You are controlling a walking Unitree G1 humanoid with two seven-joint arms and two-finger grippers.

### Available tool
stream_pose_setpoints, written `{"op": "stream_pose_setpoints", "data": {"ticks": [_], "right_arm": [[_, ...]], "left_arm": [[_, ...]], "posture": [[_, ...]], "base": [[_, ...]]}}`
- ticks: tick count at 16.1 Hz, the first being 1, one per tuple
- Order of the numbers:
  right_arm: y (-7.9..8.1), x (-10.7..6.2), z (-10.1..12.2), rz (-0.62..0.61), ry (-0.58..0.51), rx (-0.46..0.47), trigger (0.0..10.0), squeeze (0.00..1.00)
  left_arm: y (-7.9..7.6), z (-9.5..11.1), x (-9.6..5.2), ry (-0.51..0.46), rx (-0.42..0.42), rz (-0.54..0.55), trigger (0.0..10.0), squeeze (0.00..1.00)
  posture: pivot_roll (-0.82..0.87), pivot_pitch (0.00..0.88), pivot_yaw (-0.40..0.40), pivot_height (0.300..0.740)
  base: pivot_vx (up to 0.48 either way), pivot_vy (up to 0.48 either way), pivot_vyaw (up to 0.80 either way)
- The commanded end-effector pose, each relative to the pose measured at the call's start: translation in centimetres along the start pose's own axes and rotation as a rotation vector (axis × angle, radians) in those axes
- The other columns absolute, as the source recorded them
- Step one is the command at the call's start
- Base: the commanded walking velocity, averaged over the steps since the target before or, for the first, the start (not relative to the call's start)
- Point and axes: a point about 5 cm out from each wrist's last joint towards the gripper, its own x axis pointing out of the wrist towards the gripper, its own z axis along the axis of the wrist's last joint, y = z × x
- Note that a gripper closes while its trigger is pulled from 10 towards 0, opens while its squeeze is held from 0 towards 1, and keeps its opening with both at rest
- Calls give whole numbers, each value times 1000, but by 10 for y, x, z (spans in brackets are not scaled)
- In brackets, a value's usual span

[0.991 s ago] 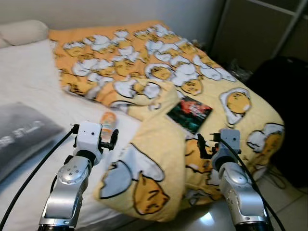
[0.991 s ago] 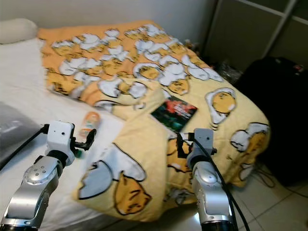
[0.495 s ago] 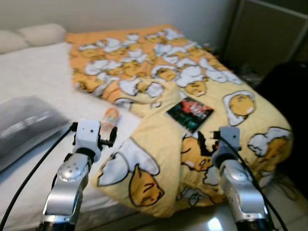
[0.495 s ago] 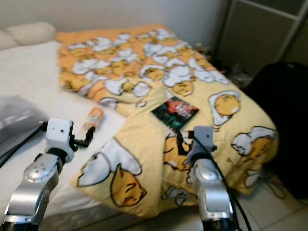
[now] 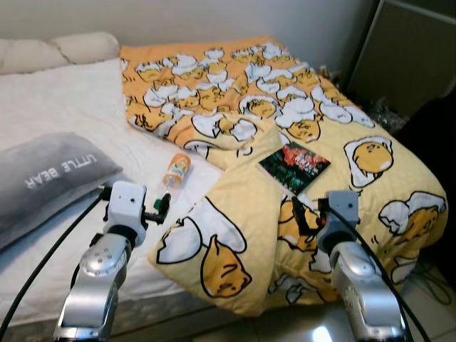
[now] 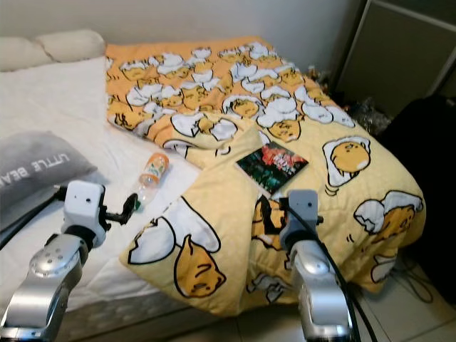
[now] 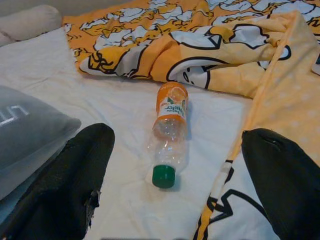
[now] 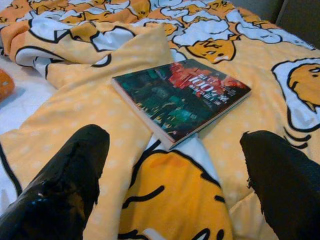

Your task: Clean up the room

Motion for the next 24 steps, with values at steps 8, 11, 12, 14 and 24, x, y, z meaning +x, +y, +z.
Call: {"op": "stream_pose_setpoints", "data": {"ticks": [8, 11, 12, 14, 24], "right_arm": [[0, 0, 2, -11, -1, 6, 10000, 0], [0, 5, 3, -18, 3, 10, 10000, 0], [0, 6, 4, -19, 3, 10, 10000, 0], [1, 8, 4, -19, 2, 10, 10000, 0], [4, 13, 10, 23, -22, -22, 10000, 0]], "left_arm": [[-4, 3, 1, -10, 7, -19, 10000, 0], [-5, 3, 0, -15, 51, -28, 10000, 0], [-5, 3, -1, -17, 52, -30, 10000, 0], [-6, 4, 2, -24, 63, -29, 10000, 0], [-12, 9, 23, -7, 12, -110, 10000, 1000]], "posture": [[78, 0, 1, 740], [86, 0, -13, 740], [86, 0, -13, 740], [83, 0, -14, 740], [62, 0, 11, 740]], "base": [[0, 364, -456], [0, 235, 0], [0, 0, 0], [0, -480, 0], [0, 0, 0]]}}
